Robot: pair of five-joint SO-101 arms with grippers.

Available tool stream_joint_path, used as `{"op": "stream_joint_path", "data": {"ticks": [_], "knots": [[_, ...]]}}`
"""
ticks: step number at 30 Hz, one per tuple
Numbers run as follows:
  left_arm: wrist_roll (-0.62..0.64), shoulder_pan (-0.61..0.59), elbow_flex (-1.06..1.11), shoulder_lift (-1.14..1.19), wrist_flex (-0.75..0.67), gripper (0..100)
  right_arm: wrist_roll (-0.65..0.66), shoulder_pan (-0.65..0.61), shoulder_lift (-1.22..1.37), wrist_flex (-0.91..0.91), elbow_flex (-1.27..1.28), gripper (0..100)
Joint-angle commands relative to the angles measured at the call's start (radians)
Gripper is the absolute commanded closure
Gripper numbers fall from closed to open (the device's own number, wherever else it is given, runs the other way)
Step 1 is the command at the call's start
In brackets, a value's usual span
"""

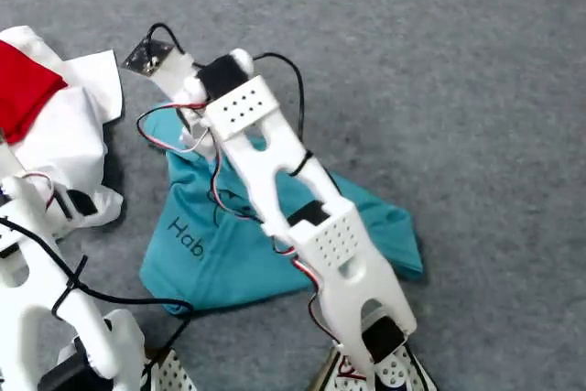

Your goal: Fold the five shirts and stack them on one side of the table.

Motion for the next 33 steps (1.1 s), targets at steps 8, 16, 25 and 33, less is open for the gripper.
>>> {"op": "stream_joint_path", "data": {"ticks": [8, 16, 25, 33], "knots": [[0.002, -0.005, 0.037, -0.031, -0.008, 73, -0.08, -0.035, 0.087, 0.014, 0.041, 83.1], [0.003, -0.002, 0.04, -0.031, -0.012, 73, -0.08, 0.174, 0.145, 0.017, 0.048, 95.4], [0.002, 0.02, 0.048, -0.025, -0.014, 73, -0.008, 0.369, 0.143, 0.02, 0.067, 99.4], [0.075, 0.167, 0.044, -0.024, -0.014, 73, 0.087, 0.565, 0.139, 0.02, 0.179, 99.4]]}}
